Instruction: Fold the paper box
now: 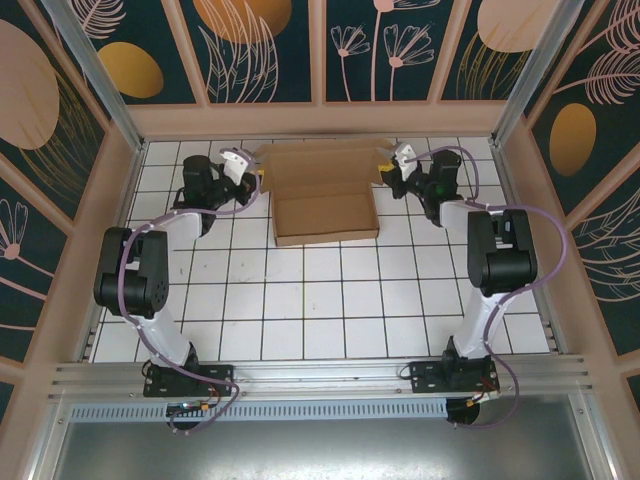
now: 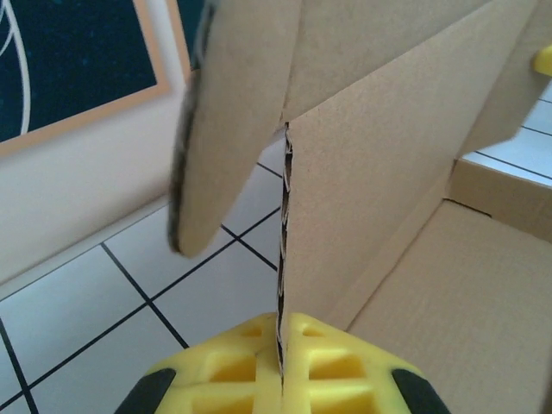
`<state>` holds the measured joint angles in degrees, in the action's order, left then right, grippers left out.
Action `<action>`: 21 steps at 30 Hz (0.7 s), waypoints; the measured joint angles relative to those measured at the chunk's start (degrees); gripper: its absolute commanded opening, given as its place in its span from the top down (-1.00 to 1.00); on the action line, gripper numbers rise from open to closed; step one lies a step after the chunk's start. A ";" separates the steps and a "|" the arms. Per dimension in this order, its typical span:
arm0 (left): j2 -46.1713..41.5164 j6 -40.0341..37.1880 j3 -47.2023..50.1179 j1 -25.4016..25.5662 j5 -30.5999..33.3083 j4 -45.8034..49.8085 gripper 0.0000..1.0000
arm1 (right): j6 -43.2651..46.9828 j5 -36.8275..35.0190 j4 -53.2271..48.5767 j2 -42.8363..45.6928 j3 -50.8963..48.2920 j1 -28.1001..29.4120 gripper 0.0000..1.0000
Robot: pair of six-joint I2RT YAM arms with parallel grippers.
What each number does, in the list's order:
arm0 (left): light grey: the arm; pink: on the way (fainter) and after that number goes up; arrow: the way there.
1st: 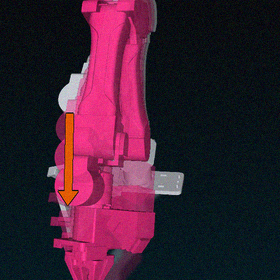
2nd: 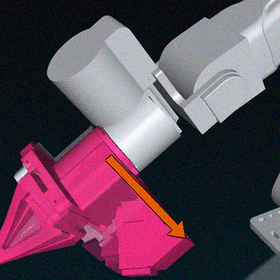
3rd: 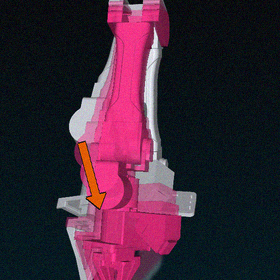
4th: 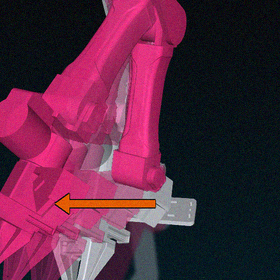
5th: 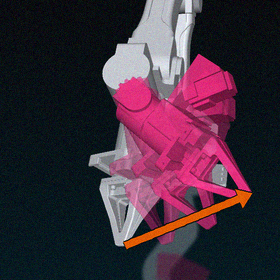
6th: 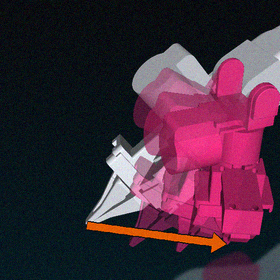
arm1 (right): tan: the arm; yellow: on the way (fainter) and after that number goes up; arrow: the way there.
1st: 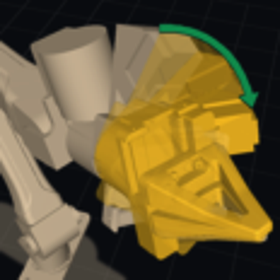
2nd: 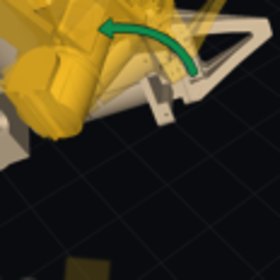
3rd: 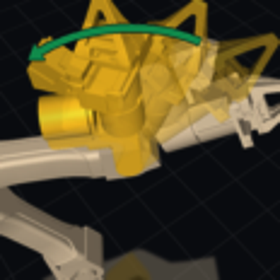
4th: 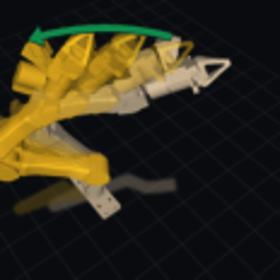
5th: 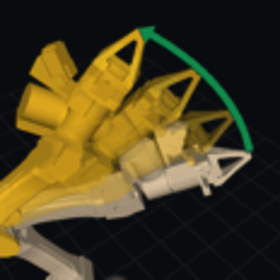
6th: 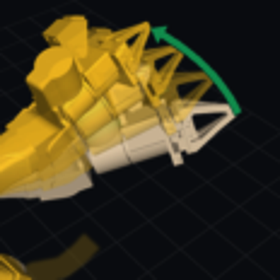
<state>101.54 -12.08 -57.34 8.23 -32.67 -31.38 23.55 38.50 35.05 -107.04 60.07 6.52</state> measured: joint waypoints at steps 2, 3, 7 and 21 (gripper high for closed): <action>-0.33 1.99 0.70 1.29 3.80 -1.25 0.96 | -2.71 -2.71 0.85 0.87 -1.29 0.87 0.93; -0.70 3.06 1.29 1.95 5.90 -1.86 0.95 | -4.24 -4.66 1.66 1.46 -2.29 1.66 0.94; -1.70 8.68 3.30 3.45 14.23 -3.19 0.92 | -7.74 -13.31 2.95 4.33 -5.53 6.19 1.00; -1.99 27.78 5.57 9.11 32.30 -7.37 0.73 | -29.20 -48.96 -5.75 3.87 0.31 21.09 0.98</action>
<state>99.55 15.70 -51.77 17.34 -0.36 -38.74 -5.65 -10.46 29.30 -103.18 60.38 27.62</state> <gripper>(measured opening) 0.122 0.053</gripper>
